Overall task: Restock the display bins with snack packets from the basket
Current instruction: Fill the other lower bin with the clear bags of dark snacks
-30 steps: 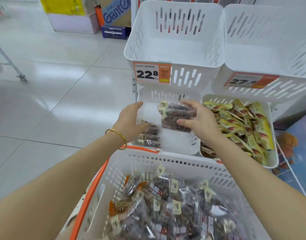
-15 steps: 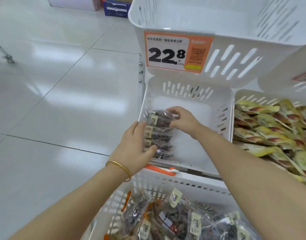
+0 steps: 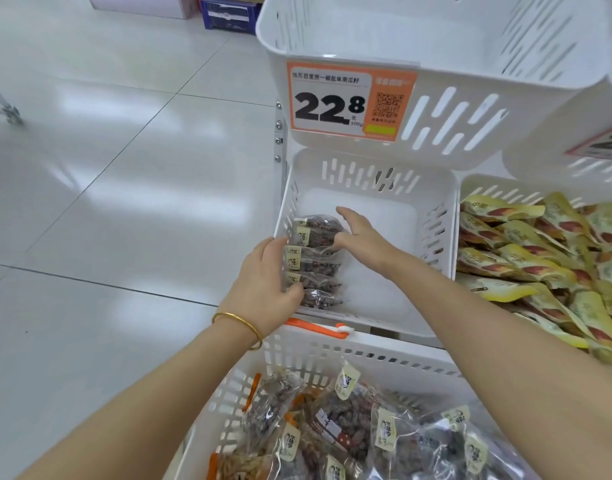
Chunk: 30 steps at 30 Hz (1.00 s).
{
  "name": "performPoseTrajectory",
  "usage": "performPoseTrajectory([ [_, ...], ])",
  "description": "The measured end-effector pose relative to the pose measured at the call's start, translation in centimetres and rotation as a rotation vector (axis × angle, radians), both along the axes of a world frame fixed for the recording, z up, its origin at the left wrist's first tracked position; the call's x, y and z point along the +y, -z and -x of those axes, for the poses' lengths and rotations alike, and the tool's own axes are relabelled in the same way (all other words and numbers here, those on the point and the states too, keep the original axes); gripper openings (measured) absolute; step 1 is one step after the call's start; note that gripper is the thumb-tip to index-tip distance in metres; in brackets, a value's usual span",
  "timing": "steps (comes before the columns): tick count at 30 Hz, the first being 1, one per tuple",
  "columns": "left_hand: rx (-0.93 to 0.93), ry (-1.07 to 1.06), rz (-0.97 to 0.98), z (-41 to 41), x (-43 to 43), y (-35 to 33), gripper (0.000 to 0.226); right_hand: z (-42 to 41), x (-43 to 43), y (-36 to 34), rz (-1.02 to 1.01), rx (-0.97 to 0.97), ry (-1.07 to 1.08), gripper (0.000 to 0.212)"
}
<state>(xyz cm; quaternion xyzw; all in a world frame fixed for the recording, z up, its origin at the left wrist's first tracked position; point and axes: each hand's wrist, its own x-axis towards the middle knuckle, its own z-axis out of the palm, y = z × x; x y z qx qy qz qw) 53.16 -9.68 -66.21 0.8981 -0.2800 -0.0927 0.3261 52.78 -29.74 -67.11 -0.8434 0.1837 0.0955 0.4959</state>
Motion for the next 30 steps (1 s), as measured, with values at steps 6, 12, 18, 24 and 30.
performPoseTrajectory([
  [6, -0.131, -0.026, 0.049, 0.6, 1.2, -1.4, 0.054, 5.9, 0.8, -4.4, 0.226, -0.229, 0.067, 0.059],
  [12, -0.345, 0.047, 0.044, 6.0, 3.0, -5.5, 0.042, 19.3, 5.9, -8.7, 0.115, -0.372, 0.127, 0.033],
  [18, -0.196, 0.162, -0.193, 14.9, 5.7, -5.5, 0.033, 25.6, 8.2, -4.3, 0.392, 0.114, -0.057, 0.034],
  [24, 0.054, 0.162, -0.497, 17.4, 8.8, -4.0, 0.032, 27.3, 9.9, -2.5, 0.747, 0.117, -0.174, 0.031],
  [30, 0.045, 0.287, -0.710, 18.8, 9.7, -4.5, 0.041, 28.4, 9.8, -3.3, 0.638, -0.032, -0.119, 0.004],
])
